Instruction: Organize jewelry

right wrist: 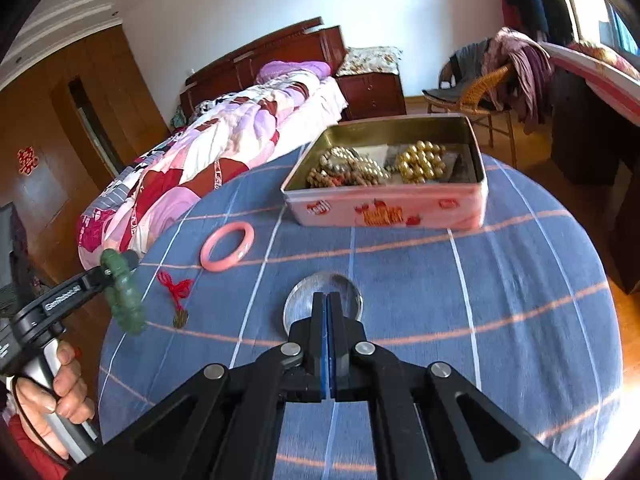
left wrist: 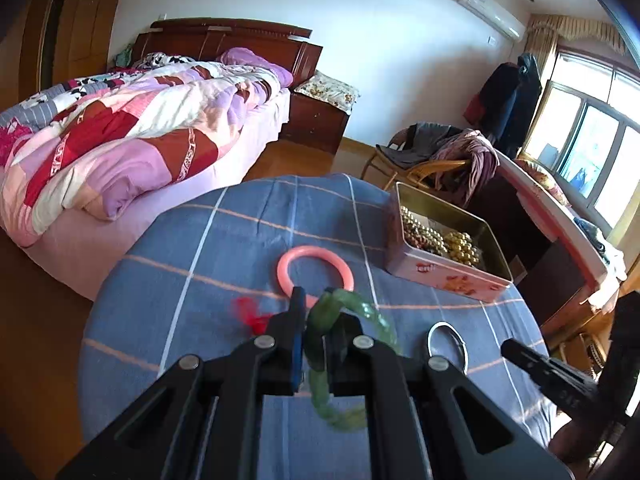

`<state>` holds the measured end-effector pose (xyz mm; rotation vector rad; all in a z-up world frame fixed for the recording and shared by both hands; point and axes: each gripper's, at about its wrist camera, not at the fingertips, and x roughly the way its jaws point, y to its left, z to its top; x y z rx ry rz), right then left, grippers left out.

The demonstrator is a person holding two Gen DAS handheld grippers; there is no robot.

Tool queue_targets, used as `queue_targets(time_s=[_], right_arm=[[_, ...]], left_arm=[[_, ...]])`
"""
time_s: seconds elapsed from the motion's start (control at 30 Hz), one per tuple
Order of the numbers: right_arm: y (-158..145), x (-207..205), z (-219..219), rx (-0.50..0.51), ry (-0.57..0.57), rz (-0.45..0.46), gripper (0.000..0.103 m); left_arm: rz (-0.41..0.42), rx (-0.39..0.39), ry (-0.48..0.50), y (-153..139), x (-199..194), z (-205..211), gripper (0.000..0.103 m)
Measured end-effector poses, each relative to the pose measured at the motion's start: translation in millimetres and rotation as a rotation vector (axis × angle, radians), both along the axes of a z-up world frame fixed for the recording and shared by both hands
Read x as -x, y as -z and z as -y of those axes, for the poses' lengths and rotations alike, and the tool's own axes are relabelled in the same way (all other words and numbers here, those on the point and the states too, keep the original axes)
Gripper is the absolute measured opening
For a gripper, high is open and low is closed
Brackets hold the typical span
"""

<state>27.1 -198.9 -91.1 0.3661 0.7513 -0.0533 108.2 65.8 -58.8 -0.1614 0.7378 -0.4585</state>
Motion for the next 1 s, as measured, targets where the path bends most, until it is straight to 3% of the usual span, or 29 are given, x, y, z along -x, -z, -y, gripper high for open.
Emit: queue_targets(time_s=[0.2, 0.23, 0.27, 0.33, 0.37, 0.73, 0.83, 1.0], right_arm=[[12.6, 2.8, -1.7, 0.001, -0.019, -0.066, 0.005], [17.1, -0.5, -1.0, 0.001, -0.018, -0.094, 0.015], [21.0, -3.0, -0.5, -0.007, -0.021, -0.114, 0.035], [26.6, -8.2, 0.6, -0.044, -0.036, -0.124, 0.062], [27.4, -8.4, -0.3, -0.043, -0.036, -0.116, 0.066], [47.6, -61.6, -46.2, 0.254, -0.079, -0.208, 0.067], [45.5, -57.6, -43.8, 0.246, -0.076, -0.199, 0.064], [37.8, -40.3, -24.4, 0.133, -0.053, -0.164, 0.064]], left_arm=[[0.013, 0.021, 0.022, -8.0, 20.8, -5.1, 0.009], [0.019, 0.025, 0.031, -10.0, 25.0, -4.9, 0.009], [0.023, 0.026, 0.036, -11.2, 28.7, -4.8, 0.009], [0.030, 0.033, 0.045, -14.5, 34.4, -5.0, 0.009], [0.032, 0.037, 0.049, -15.3, 36.9, -6.0, 0.009], [0.038, -0.001, 0.054, -16.4, 43.1, -1.0, 0.009], [0.039, -0.005, 0.061, -16.1, 44.3, -1.3, 0.009], [0.043, -0.015, 0.069, -15.5, 46.7, 2.0, 0.009]])
